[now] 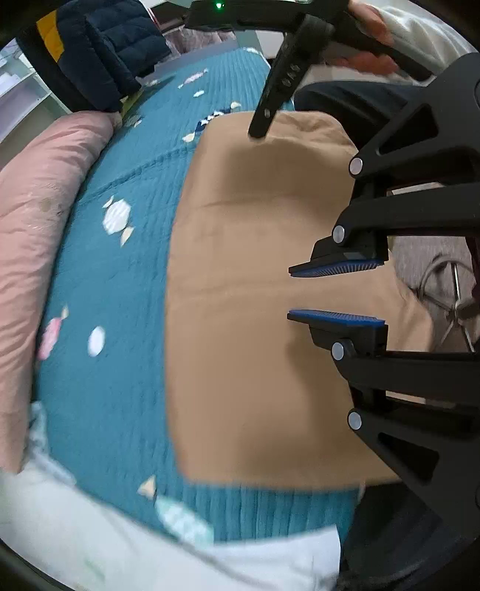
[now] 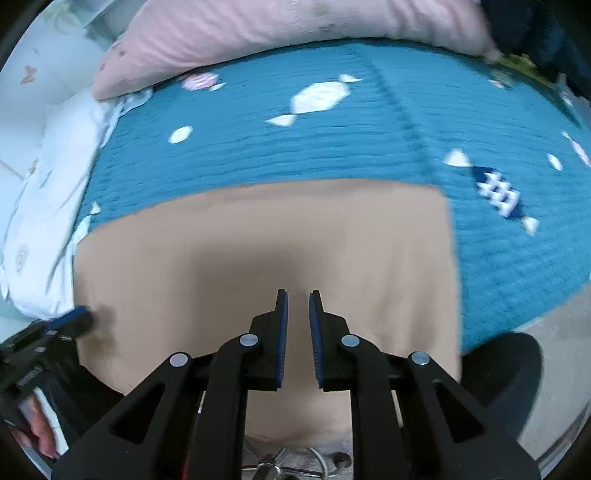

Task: Fold large clothes

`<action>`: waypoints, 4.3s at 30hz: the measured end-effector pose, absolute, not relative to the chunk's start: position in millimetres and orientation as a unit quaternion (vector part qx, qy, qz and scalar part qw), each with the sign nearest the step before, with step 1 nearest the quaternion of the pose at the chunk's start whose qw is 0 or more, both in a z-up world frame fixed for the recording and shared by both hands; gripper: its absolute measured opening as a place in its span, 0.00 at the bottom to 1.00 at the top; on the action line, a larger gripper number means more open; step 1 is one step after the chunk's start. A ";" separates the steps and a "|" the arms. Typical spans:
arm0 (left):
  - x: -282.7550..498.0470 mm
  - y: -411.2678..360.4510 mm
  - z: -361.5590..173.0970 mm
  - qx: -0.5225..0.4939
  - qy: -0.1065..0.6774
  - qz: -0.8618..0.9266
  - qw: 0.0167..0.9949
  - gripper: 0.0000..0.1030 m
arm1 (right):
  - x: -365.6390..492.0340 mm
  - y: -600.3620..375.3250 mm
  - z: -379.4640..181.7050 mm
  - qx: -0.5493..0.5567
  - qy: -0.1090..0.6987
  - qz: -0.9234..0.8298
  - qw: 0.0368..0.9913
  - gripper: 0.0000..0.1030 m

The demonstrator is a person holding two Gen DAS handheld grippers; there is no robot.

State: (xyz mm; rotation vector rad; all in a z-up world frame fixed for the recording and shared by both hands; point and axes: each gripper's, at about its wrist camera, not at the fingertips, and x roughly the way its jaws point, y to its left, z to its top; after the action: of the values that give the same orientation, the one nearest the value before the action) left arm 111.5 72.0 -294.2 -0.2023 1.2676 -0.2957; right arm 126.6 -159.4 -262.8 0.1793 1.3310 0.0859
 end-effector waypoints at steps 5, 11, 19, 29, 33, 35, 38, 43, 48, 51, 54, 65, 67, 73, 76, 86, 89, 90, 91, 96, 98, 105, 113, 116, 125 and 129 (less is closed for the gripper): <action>128.5 82.9 -346.8 -0.086 0.613 -0.080 0.782 0.11 | 136.5 -154.4 -305.9 0.044 0.644 0.013 0.763 0.07; 124.7 134.5 -331.7 -0.090 0.599 -0.010 0.796 0.04 | 128.6 -213.1 -301.1 0.053 0.638 -0.061 0.766 0.07; 129.4 144.9 -360.2 -0.096 0.584 0.026 0.805 0.03 | 144.6 -218.6 -338.3 0.019 0.639 -0.069 0.766 0.06; 132.5 184.5 -312.5 -0.175 0.570 0.011 0.802 0.43 | 149.2 -250.4 -299.7 0.149 0.636 -0.044 0.756 0.22; 140.6 203.5 -298.9 -0.190 0.545 0.029 0.816 0.55 | 160.8 -277.7 -274.4 0.225 0.588 -0.077 0.773 0.54; 149.4 215.7 -299.0 -0.212 0.547 0.036 0.809 0.55 | 171.4 -286.5 -273.0 0.224 0.586 -0.087 0.774 0.54; 166.4 226.6 -307.6 -0.227 0.557 0.043 0.798 0.55 | 187.8 -298.7 -278.4 0.243 0.593 -0.087 0.762 0.54; 193.9 224.2 -336.2 -0.256 0.588 0.025 0.767 0.55 | 209.9 -304.1 -301.9 0.258 0.619 -0.085 0.737 0.54; 203.4 217.8 -355.9 -0.295 0.563 0.034 0.771 0.24 | 225.9 -296.0 -333.6 0.277 0.636 -0.092 0.715 0.51; 202.8 209.8 -351.4 -0.276 0.554 0.046 0.784 0.15 | 227.0 -291.3 -332.2 0.261 0.631 -0.106 0.723 0.20; 199.4 211.6 -340.6 -0.290 0.537 0.035 0.791 0.11 | 224.4 -289.3 -319.5 0.267 0.601 -0.115 0.744 0.11; 211.4 205.1 -248.1 -0.284 0.454 -0.021 0.844 0.09 | 234.9 -289.9 -225.4 0.264 0.513 -0.083 0.813 0.08; 225.8 204.4 -233.9 -0.289 0.446 -0.028 0.846 0.09 | 252.0 -290.7 -207.2 0.261 0.503 -0.074 0.820 0.08; 260.1 201.1 -196.7 -0.281 0.455 -0.011 0.845 0.26 | 293.8 -295.4 -154.3 0.227 0.484 -0.055 0.843 0.69; 246.6 195.6 -179.7 -0.265 0.423 -0.013 0.867 0.66 | 279.4 -292.1 -118.5 0.187 0.418 -0.070 0.886 0.89; 214.0 145.0 -218.4 -0.162 0.477 -0.023 0.864 0.65 | 237.2 -247.5 -152.7 0.111 0.476 -0.044 0.872 0.89; 202.5 123.3 -242.8 -0.143 0.501 -0.032 0.853 0.65 | 224.6 -223.8 -184.3 0.086 0.507 -0.039 0.857 0.89; 199.6 117.0 -248.5 -0.137 0.504 -0.035 0.852 0.65 | 220.3 -215.3 -196.9 0.079 0.522 -0.035 0.849 0.89; 194.8 106.7 -256.7 -0.125 0.509 -0.041 0.851 0.65 | 217.0 -207.8 -207.5 0.074 0.533 -0.031 0.842 0.89; 188.7 75.0 -284.1 -0.096 0.536 -0.055 0.837 0.55 | 204.1 -175.0 -245.5 0.073 0.568 -0.008 0.820 0.83; 186.6 65.1 -292.0 -0.085 0.542 -0.052 0.835 0.53 | 199.6 -163.5 -257.7 0.076 0.582 0.002 0.809 0.70; 184.7 35.7 -317.6 -0.075 0.568 -0.074 0.816 0.16 | 190.7 -139.0 -289.0 0.084 0.620 0.033 0.780 0.28; 177.9 41.4 -352.7 -0.034 0.590 -0.052 0.805 0.04 | 181.3 -150.4 -329.1 0.064 0.652 0.029 0.755 0.07; 170.8 58.9 -349.2 0.002 0.581 -0.020 0.814 0.04 | 173.7 -175.6 -328.5 0.049 0.652 0.008 0.756 0.07; 160.9 120.8 -355.4 -0.015 0.591 0.030 0.806 0.04 | 152.9 -248.7 -343.6 0.082 0.662 -0.065 0.742 0.07; 155.2 115.5 -332.9 -0.006 0.574 0.034 0.818 0.05 | 153.8 -243.1 -322.5 0.071 0.657 -0.073 0.747 0.08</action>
State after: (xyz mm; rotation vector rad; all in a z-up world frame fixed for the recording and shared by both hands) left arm 155.2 115.5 -332.9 -0.0134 1.2227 0.0716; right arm 153.8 -243.1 -322.5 0.1555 1.4374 -0.1587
